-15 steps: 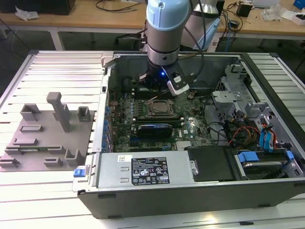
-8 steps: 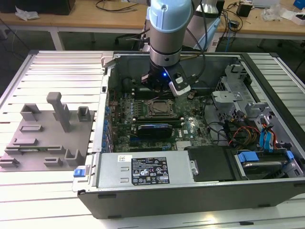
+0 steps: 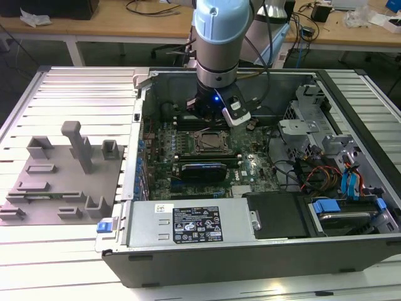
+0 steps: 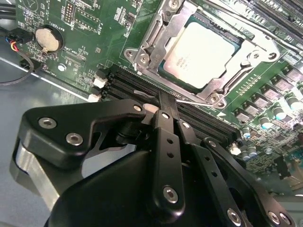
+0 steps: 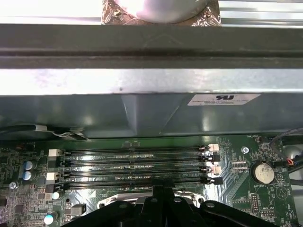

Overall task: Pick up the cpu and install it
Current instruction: 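Install the first cpu locking lever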

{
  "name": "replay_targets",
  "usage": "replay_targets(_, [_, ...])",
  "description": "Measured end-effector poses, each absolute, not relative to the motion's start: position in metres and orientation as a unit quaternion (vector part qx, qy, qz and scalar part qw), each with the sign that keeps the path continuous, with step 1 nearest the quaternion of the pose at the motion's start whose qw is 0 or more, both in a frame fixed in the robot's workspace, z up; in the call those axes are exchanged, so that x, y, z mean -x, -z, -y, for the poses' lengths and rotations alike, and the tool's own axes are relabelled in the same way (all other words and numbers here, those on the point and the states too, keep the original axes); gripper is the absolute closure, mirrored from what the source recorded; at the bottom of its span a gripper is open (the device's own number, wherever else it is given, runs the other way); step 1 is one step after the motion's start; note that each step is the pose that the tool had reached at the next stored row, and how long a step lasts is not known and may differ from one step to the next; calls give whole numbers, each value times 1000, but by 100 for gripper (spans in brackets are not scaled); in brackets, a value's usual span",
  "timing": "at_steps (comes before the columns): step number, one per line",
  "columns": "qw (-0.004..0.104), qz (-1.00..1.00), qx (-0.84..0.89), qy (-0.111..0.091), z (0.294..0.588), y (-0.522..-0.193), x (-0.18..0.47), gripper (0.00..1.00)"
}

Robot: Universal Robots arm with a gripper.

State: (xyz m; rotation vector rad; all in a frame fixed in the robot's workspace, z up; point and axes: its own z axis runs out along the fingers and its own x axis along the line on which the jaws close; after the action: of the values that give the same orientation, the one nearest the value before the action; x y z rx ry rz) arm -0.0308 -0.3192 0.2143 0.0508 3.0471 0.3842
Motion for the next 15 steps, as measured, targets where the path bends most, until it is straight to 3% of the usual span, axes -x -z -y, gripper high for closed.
replay_targets(2, [38, -991, -16, -125, 319, -214, 31, 89])
replay_targets(9, [63, -990, -13, -125, 319, -210, 32, 89])
replay_targets(11, [75, -989, -11, -126, 319, -209, 32, 89])
replay_targets(15, [82, -989, -11, -126, 318, -209, 36, 89])
